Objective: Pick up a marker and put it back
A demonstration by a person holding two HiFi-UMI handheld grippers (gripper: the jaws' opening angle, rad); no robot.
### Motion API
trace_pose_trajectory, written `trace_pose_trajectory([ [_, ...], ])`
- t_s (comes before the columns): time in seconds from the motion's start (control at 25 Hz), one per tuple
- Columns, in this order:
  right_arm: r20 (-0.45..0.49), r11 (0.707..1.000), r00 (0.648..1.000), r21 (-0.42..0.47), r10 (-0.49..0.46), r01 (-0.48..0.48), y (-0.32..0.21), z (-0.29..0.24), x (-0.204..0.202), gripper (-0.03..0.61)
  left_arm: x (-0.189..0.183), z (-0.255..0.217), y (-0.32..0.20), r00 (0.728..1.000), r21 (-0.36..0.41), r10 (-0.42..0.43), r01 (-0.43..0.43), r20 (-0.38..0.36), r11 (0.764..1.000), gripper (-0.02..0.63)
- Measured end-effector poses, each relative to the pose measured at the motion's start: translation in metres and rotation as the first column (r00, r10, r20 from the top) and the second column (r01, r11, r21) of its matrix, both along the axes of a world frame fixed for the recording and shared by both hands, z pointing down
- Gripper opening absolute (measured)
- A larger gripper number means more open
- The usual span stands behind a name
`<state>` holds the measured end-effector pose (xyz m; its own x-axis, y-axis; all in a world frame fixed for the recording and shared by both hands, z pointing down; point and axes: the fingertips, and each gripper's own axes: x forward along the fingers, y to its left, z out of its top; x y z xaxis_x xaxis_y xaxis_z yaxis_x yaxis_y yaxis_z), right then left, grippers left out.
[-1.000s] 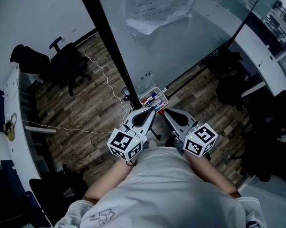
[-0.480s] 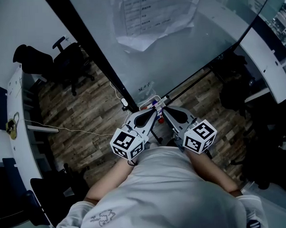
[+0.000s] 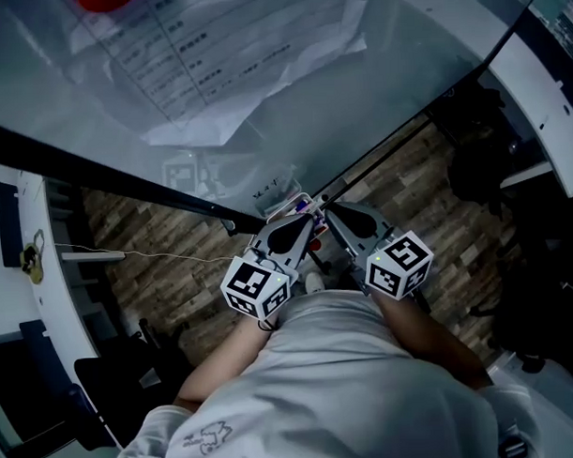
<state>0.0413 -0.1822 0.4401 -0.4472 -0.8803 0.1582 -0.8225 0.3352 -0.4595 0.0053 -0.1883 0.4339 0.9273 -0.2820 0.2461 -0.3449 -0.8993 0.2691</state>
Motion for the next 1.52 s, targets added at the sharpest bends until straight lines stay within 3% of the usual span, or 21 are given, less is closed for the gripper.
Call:
trace_pose_trajectory([
  [0.84, 0.088, 0.989, 0.995, -0.135, -0.048, 0.06, -0.026, 0.075, 0.018, 0.076, 0.032, 0.049, -0.018, 0.992, -0.085, -0.025, 0.036, 0.123, 0.996, 0.005],
  [1.52, 0.121, 0.976, 0.987, -0.179, -0.106, 0.127, -0.043, 0.098, 0.004, 0.092, 0.024, 0.071, -0.032, 0.983, -0.123, -0.078, 0.1, 0.168, 0.987, 0.005],
])
